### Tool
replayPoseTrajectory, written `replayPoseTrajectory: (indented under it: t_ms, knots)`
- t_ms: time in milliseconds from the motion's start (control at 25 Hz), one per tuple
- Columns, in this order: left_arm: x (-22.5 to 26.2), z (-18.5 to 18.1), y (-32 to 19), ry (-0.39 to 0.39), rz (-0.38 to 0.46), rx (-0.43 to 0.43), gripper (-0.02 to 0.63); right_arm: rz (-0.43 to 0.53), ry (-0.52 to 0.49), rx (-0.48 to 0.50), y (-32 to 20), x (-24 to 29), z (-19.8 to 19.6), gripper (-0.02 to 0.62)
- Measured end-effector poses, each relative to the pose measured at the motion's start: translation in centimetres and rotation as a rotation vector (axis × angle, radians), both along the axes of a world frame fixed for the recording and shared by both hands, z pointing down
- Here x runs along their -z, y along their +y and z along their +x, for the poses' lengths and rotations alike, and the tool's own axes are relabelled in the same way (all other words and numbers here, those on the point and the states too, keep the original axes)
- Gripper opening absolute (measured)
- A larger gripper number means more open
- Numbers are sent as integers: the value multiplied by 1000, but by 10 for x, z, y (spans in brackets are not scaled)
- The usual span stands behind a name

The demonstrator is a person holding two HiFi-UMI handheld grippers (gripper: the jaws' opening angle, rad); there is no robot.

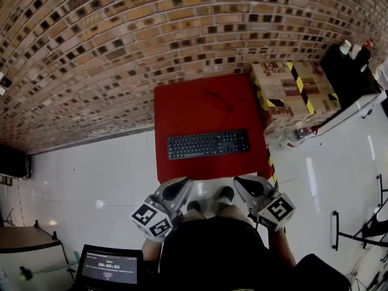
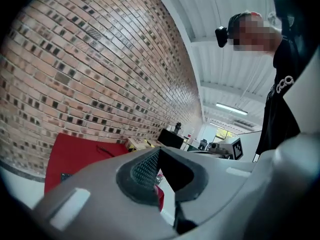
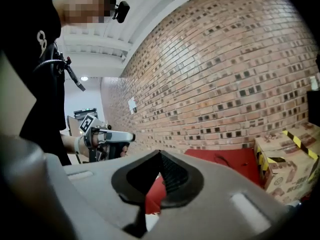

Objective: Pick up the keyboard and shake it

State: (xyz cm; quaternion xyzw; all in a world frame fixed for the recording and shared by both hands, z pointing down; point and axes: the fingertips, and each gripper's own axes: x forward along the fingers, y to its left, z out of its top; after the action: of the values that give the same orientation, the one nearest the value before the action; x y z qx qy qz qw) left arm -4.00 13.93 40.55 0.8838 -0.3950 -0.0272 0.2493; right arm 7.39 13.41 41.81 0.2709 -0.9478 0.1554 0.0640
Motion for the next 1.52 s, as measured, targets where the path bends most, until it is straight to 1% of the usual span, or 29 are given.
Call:
replayPoseTrajectory:
  t_ms: [120,240,440,600,680,840,960,1080,1160,1280,1320,1440,1520]
  knots:
    - [2,11,-8,-43,-9,33,15,-11,-5,60,-10,-7,6,-9]
    - [-5,13,-8,-60,-29,64,15,-32,3,117,-15,-20,7,-9]
    - [-20,2,-14,-72,-75,110,15,-79,13,138,-26,-44,12,-9]
    - [-43,-12,-24,-59,-103,113,17,-109,38,161,-36,-57,12,-9]
    - [-57,-23,-29,-62,-129,116,16,-124,65,150,-41,-62,16,-9]
    - [-79,-47,-42,-71,-180,126,17,-134,99,80,-60,-66,20,-9]
    - [-90,-63,-53,-50,-202,130,17,-126,125,60,-73,-63,8,-8]
    - [-94,-77,-63,-30,-204,130,17,-117,153,71,-81,-66,-12,-9]
    - [-97,-86,-71,-16,-207,128,17,-133,141,66,-89,-65,-26,-9]
    - [-105,-98,-82,-8,-222,117,17,-182,51,11,-107,-51,-43,-9]
    - [-108,-101,-85,-4,-228,111,17,-183,44,-3,-111,-51,-46,-9]
    - [-114,-106,-94,-3,-236,90,17,-166,104,6,-113,-65,-56,-9]
    - [-117,-106,-95,-8,-241,78,17,-178,126,12,-109,-74,-58,-9]
